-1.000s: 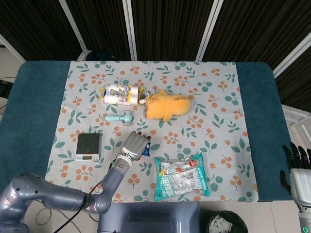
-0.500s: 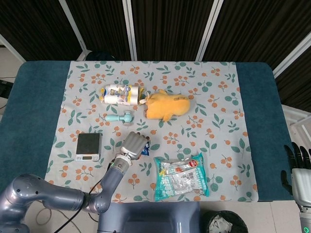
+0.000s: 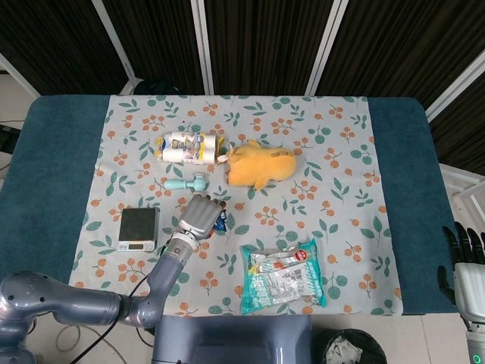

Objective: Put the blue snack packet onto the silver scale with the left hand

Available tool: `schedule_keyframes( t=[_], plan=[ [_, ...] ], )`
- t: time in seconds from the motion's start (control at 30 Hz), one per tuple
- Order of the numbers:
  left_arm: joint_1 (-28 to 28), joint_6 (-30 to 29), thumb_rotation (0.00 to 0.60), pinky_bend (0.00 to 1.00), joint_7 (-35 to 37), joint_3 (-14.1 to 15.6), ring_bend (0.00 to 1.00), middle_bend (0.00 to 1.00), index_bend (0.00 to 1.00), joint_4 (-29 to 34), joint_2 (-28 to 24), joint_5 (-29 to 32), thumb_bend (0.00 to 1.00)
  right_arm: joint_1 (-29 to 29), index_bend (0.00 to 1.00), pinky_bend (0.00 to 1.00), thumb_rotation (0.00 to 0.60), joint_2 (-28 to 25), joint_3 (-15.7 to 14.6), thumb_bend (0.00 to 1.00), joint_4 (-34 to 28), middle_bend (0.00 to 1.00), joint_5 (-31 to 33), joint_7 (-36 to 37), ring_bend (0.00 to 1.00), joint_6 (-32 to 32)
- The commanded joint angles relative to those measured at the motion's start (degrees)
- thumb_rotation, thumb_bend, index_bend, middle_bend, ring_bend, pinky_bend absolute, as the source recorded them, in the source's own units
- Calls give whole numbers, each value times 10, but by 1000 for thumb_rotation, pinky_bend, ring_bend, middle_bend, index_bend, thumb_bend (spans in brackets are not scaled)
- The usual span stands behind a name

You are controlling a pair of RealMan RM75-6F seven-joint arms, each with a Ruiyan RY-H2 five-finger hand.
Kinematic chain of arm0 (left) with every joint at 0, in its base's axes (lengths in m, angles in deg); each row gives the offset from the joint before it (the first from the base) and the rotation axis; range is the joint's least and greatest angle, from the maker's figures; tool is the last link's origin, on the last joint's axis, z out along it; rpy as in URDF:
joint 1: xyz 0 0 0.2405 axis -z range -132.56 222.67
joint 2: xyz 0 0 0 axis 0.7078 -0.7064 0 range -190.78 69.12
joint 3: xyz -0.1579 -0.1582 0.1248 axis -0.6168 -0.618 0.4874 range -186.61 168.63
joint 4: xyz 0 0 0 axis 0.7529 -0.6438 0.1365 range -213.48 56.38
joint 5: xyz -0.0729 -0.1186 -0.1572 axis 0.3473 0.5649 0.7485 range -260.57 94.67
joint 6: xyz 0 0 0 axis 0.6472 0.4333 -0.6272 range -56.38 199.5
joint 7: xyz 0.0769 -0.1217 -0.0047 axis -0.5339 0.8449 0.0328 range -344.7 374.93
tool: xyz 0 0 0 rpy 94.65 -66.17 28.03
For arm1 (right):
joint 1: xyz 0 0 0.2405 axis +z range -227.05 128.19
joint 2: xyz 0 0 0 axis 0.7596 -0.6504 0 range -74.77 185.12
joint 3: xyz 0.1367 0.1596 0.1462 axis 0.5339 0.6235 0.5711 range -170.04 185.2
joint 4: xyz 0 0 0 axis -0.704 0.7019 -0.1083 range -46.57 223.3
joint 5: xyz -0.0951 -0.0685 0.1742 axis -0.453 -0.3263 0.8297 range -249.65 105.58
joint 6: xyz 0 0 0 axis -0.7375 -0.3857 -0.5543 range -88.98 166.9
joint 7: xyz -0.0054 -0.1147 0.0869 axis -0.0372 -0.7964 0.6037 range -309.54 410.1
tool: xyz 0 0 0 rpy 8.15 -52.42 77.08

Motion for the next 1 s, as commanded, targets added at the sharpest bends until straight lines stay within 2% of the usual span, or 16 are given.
schedule_keyframes(
  t=[0.03,0.33,0.47,0.73,1.0],
  plan=[
    [-9,11,600,486,17,-6,373,519,376,26,-37,-5,359,0,59,0,600,0,-1,577,-1,32,-1,-1,15,-1],
    [-47,16,600,484,63,13,373,523,375,116,-168,-60,358,2,59,0,600,4,-3,577,-1,32,-1,-9,15,-4],
    [-78,9,600,484,88,43,373,523,374,140,-220,-108,359,3,59,0,600,6,-5,577,-1,32,-2,-12,15,-7],
    [-129,24,600,484,169,80,373,521,375,105,-254,-171,358,2,59,0,600,7,-4,577,-2,32,-4,-15,14,-4],
    [-150,54,600,480,221,90,373,519,376,54,-243,-202,358,1,59,0,600,6,-3,577,-3,32,-4,-14,15,0]
  ],
)
